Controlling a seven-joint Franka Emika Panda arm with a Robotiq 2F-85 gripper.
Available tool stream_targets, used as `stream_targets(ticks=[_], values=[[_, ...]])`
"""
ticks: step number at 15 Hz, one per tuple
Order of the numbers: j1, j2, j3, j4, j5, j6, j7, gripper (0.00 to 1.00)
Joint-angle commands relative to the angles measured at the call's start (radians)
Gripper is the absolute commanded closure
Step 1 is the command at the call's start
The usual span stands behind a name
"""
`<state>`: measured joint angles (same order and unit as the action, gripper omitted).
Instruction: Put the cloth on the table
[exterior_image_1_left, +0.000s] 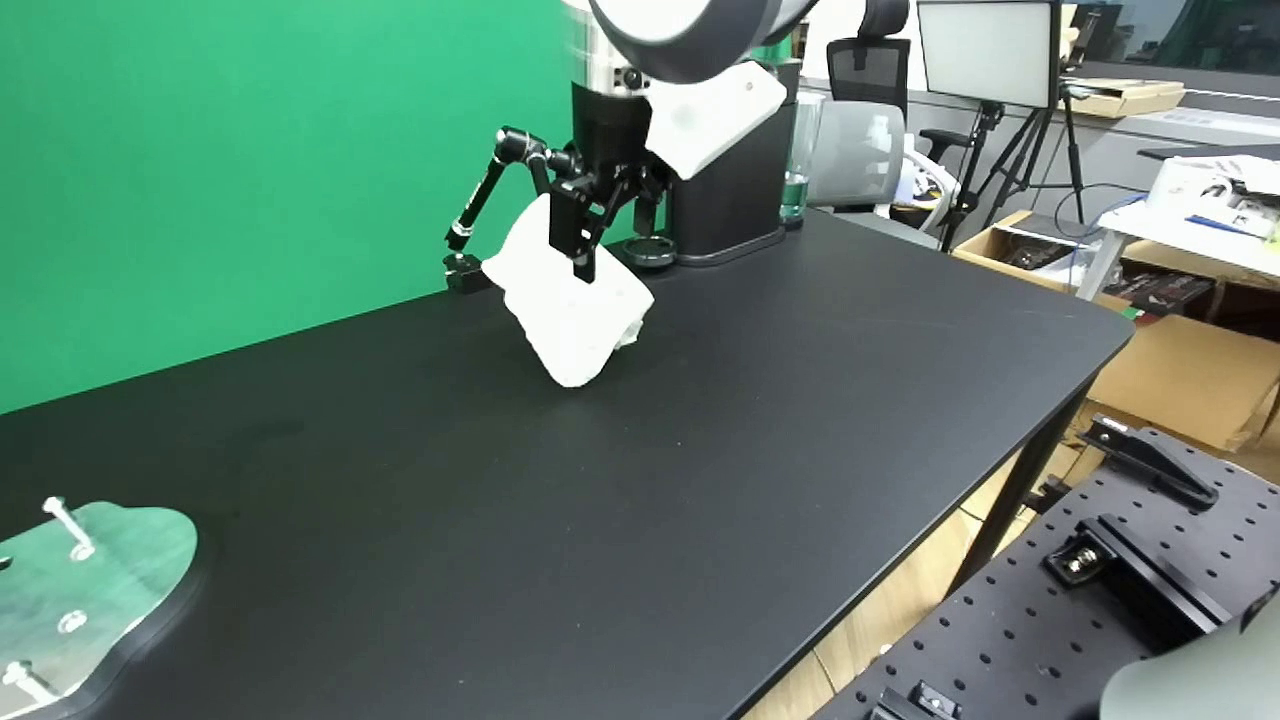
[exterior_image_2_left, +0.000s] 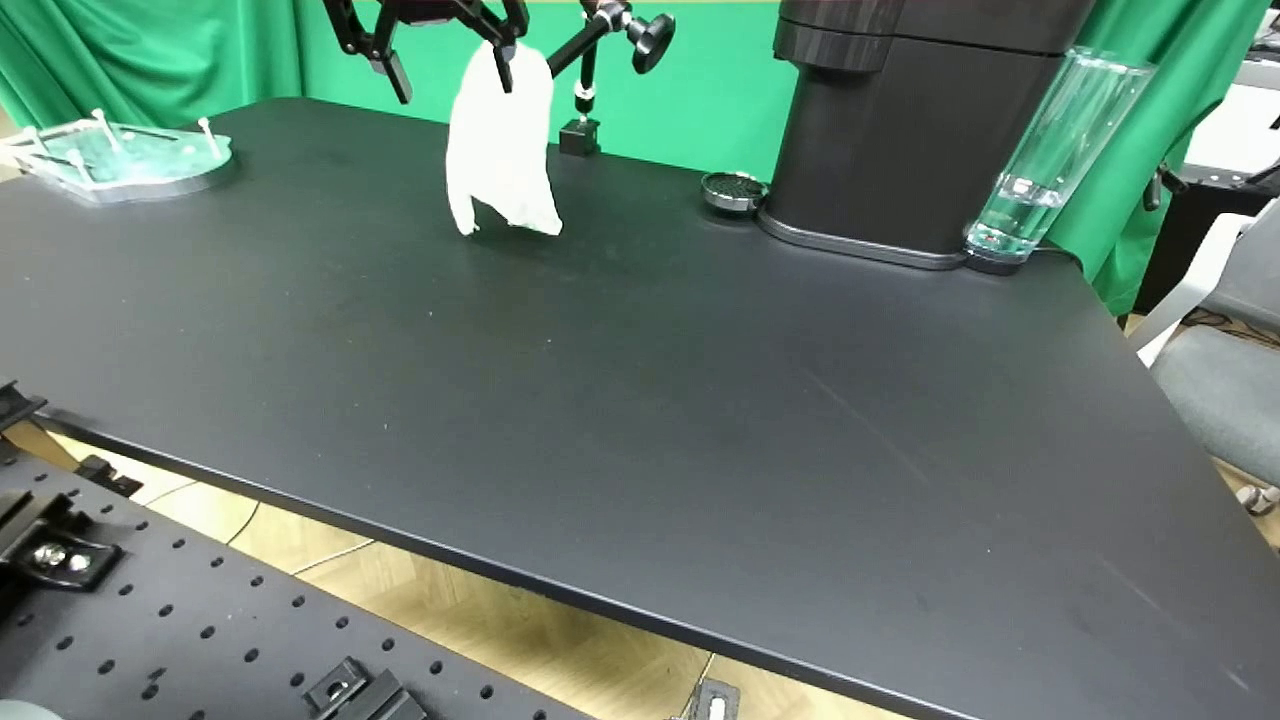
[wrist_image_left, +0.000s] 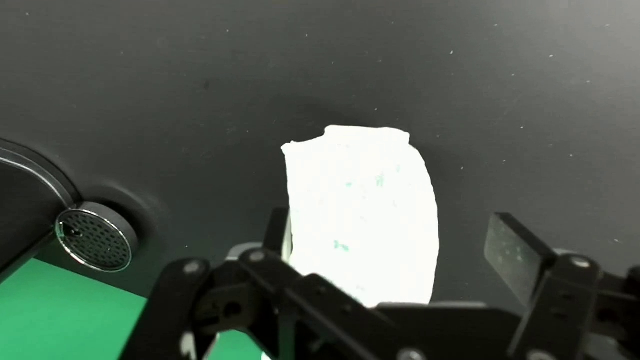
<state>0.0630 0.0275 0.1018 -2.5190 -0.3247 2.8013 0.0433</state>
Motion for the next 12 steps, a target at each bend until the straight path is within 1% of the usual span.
stream_targets(ticks=[1, 2, 3, 4, 5, 8, 10, 12], values=[[-0.003, 0.087, -0.031, 0.053, -0.149, 0.067, 0.110, 0.00], [0.001, 0.108, -0.040, 0.065, -0.176, 0.079, 0.130, 0.00], [0.006, 0.131, -0.048, 0.079, -0.194, 0.091, 0.148, 0.25], [0.010, 0.148, -0.053, 0.088, -0.203, 0.102, 0.160, 0.26], [0.012, 0.161, -0.052, 0.097, -0.193, 0.108, 0.168, 0.32], [0.010, 0.185, -0.040, 0.113, -0.140, 0.120, 0.173, 0.55], [0.008, 0.181, -0.035, 0.117, -0.108, 0.114, 0.178, 0.67], [0.004, 0.153, -0.030, 0.111, -0.058, 0.087, 0.182, 0.81]])
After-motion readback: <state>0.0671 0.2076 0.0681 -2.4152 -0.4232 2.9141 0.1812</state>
